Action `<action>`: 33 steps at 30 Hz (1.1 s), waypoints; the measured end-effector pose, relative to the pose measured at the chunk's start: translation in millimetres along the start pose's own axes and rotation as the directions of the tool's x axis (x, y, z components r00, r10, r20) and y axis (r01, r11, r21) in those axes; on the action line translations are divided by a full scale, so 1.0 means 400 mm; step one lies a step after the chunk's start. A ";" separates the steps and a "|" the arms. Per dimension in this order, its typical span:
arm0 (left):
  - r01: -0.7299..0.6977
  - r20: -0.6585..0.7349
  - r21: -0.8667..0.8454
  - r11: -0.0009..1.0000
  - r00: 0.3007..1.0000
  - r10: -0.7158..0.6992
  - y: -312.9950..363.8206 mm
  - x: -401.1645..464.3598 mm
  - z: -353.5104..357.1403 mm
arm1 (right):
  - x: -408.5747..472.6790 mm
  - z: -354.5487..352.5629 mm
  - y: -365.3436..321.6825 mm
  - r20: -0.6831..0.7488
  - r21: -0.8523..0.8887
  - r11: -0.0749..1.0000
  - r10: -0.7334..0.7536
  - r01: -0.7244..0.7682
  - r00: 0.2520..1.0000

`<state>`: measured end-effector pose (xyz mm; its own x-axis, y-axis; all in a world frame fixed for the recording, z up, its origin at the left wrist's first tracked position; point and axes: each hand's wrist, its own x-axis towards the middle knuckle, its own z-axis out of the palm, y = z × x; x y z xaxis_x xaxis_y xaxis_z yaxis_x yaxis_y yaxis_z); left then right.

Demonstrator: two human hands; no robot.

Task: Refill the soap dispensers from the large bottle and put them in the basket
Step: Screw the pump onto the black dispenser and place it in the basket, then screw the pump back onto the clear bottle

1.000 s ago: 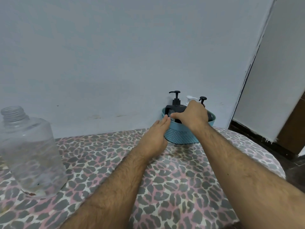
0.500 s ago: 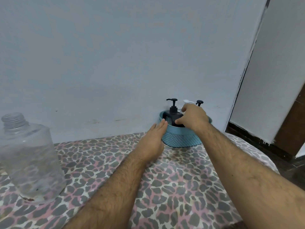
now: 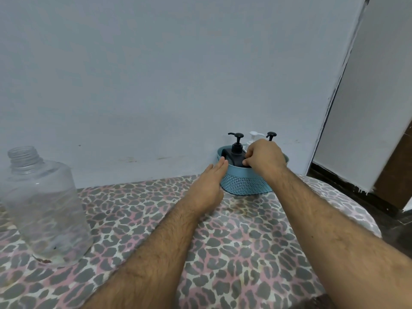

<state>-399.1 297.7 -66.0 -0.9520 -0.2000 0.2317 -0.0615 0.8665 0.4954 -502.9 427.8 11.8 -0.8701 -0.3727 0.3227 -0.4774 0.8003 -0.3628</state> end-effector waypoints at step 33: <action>0.232 -0.337 0.046 0.972 0.919 -0.204 -0.085 -0.712 -0.274 | -0.571 0.089 -0.273 0.111 0.635 0.756 -0.294 0.160 0.949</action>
<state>-93.1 275.1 -56.9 -0.7616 -0.5146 0.3939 -0.2946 0.8163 0.4968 -256.6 408.9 -53.5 -0.6992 -0.6411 0.3164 -0.5783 0.2469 -0.7776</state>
